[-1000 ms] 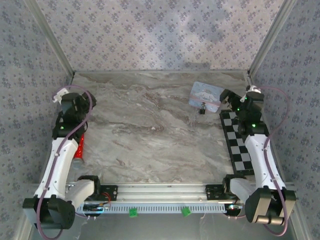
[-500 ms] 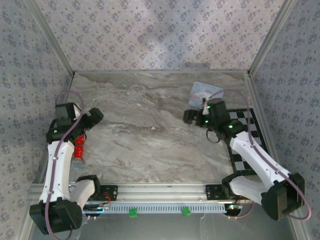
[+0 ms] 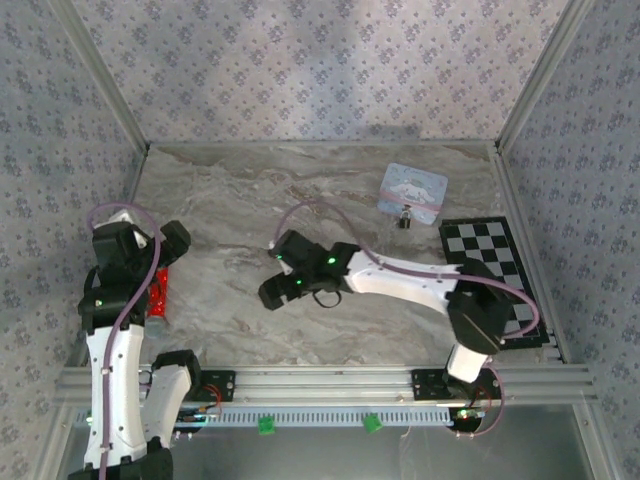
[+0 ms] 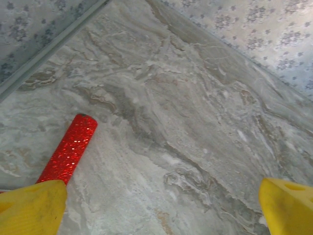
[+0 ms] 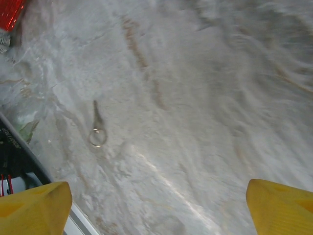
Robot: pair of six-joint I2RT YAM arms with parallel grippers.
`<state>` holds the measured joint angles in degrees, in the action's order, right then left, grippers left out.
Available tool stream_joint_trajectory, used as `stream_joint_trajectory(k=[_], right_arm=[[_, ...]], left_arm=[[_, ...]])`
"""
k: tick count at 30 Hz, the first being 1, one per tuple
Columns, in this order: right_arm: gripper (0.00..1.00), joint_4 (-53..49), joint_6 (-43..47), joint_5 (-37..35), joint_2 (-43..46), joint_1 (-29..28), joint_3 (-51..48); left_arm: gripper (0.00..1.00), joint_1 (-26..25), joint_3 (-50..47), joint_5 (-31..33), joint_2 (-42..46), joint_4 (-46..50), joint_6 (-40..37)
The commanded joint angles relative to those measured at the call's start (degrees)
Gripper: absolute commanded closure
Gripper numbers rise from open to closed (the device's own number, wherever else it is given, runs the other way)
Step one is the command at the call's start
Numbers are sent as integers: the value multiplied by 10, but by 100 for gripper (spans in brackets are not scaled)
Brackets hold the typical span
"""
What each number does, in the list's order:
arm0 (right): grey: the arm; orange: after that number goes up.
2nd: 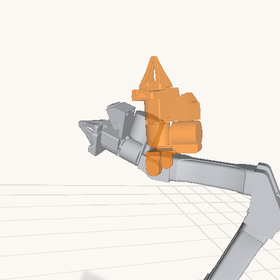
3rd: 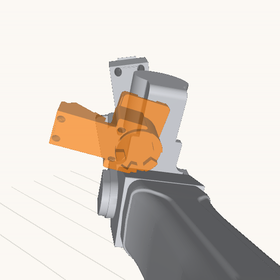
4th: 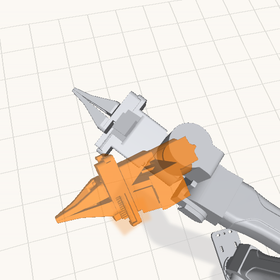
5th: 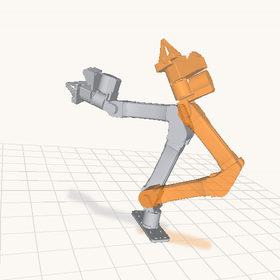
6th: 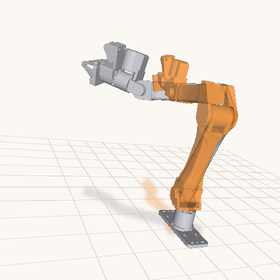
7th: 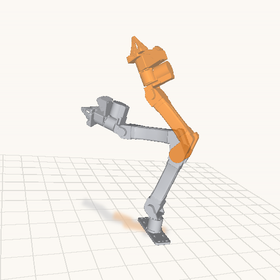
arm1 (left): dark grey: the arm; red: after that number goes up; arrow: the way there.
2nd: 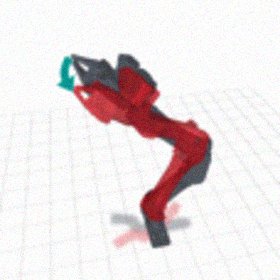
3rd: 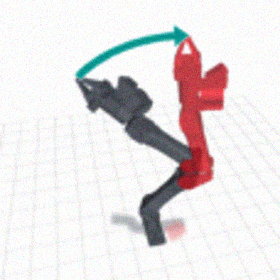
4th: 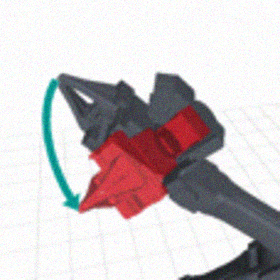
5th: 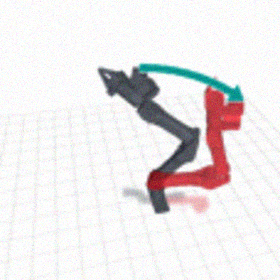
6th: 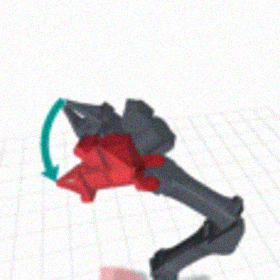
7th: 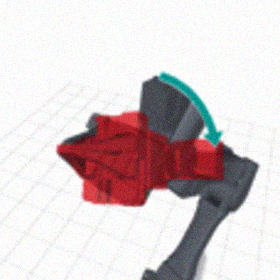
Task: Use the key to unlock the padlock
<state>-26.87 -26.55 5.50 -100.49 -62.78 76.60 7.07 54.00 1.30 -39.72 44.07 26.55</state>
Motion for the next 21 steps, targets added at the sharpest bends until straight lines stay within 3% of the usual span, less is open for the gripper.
stream_joint_trajectory(k=[1,8,12,16,21], right_arm=[[9,-38,25,40,-59,-18,48],[20,-119,41,76,-192,-41,179],[28,-155,47,94,-240,-50,240],[43,-200,53,119,-287,-52,302],[52,-228,51,130,-330,-52,360]], left_arm=[[0,-12,5,57,27,22,-8],[0,-36,5,83,41,29,-11],[0,-50,5,93,45,33,-9],[0,-66,5,102,47,36,-8],[0,-77,5,106,51,37,-7]])
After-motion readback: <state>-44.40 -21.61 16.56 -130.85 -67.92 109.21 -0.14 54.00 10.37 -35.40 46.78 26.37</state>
